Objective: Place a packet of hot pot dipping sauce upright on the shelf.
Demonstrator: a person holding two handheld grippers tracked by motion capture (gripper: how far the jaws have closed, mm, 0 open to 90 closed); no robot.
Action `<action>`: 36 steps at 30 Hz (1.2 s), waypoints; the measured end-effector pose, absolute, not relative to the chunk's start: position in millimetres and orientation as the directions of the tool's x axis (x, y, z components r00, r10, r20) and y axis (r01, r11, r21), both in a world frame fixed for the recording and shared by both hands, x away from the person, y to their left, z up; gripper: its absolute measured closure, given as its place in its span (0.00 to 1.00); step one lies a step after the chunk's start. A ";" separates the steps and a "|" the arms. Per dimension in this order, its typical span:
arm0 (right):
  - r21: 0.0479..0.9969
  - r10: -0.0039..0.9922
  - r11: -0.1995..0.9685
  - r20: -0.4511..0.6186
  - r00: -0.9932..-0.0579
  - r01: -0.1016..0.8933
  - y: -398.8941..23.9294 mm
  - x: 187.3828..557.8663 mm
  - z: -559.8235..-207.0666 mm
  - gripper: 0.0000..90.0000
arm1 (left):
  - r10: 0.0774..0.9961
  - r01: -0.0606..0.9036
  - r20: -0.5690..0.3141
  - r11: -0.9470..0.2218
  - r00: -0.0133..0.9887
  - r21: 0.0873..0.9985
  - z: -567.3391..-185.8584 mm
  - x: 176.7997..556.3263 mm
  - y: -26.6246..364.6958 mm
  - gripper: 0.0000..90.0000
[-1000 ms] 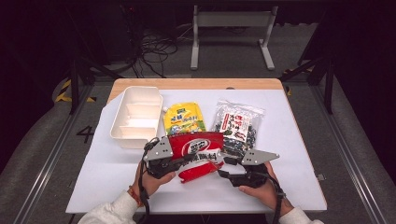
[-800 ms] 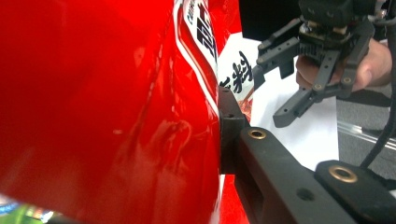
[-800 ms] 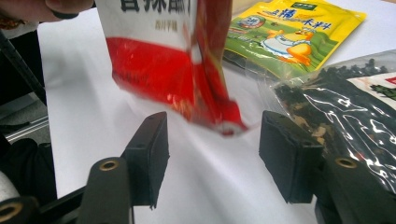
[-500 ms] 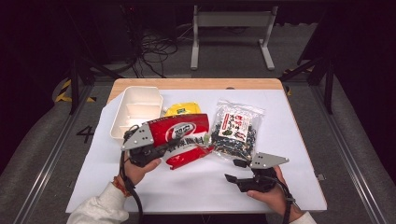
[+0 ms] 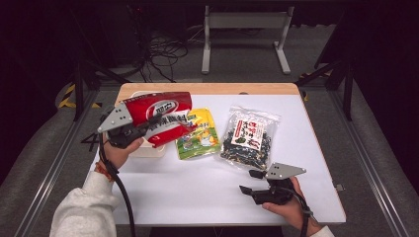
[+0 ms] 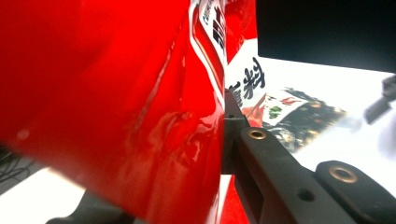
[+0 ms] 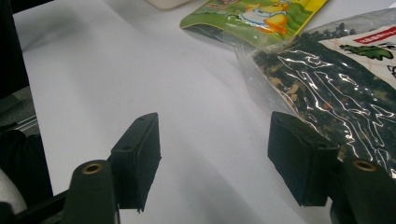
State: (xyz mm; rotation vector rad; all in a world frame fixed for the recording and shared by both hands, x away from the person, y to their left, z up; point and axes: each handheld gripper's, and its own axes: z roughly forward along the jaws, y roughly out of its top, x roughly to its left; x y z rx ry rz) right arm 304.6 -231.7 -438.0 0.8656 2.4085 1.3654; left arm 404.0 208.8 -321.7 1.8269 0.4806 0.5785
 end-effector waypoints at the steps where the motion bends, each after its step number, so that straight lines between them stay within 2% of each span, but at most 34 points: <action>1: 0.839 0.601 0.390 0.081 -0.795 0.380 -231.4 305.2 -439.6 0.38 | 0.590 0.037 0.163 -0.312 0.791 0.949 -316.9 411.3 213.1 1.00; 24: 0.830 0.646 0.351 0.120 -0.753 0.433 -240.5 298.8 -448.0 0.35 | 0.630 0.053 0.229 -0.395 0.742 0.917 -303.4 499.6 248.7 1.00; 29: 0.830 0.658 0.345 0.119 -0.744 0.438 -241.7 293.5 -447.8 0.34 | 0.612 0.051 0.276 -0.460 0.741 0.886 -309.4 520.6 251.1 1.00; 36: 0.820 0.670 0.345 0.124 -0.732 0.456 -243.3 287.1 -450.9 0.34 | 0.617 0.066 0.269 -0.465 0.740 0.883 -323.5 538.1 253.3 1.00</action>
